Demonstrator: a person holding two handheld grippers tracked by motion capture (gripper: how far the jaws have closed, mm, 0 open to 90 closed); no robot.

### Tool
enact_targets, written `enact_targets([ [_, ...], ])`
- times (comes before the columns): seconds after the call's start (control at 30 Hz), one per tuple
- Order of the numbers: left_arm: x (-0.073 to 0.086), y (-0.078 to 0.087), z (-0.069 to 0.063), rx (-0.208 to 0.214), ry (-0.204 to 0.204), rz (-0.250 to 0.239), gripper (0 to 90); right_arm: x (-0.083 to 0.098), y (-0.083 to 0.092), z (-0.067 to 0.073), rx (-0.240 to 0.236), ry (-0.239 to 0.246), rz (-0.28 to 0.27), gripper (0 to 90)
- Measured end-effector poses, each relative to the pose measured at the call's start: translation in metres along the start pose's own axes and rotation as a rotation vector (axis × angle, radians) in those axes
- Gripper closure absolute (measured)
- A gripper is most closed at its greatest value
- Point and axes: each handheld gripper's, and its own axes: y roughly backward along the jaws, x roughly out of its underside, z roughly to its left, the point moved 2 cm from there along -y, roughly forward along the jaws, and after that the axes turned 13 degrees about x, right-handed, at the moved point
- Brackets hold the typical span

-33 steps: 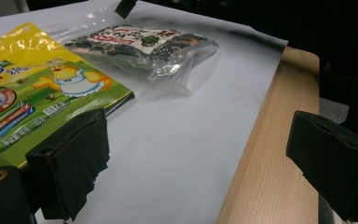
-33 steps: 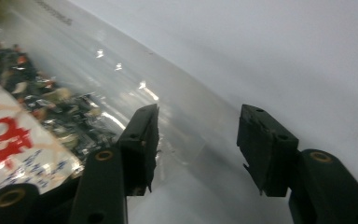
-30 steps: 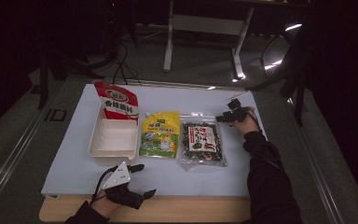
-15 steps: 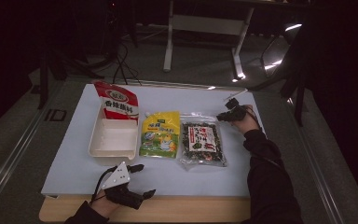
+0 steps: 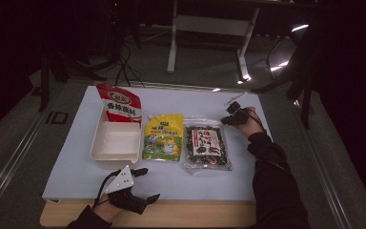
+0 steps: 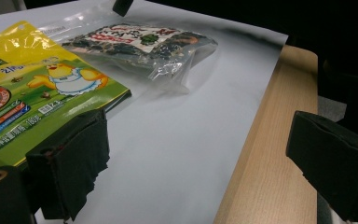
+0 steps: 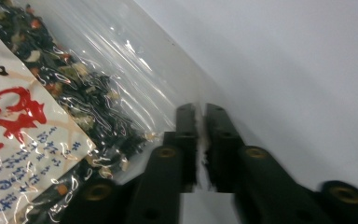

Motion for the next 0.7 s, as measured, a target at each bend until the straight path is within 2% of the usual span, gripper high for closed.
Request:
enact_targets([
  [0.17,-0.001,0.0,0.0,0.002,-0.004,0.001,6.6,-0.003,0.005,0.006,0.045,0.025,0.002,89.7],
  [0.33,-0.003,-0.001,0.0,0.006,-0.008,-0.006,6.5,0.0,0.015,0.006,0.045,0.014,-0.022,89.9],
  [0.53,-0.005,-0.002,0.0,0.014,-0.009,-0.011,6.5,0.007,0.027,0.002,0.074,0.011,-0.032,90.0],
  [0.7,-0.007,-0.005,0.001,0.02,-0.005,-0.014,6.5,0.012,0.041,0.002,0.09,0.013,-0.065,89.9],
])
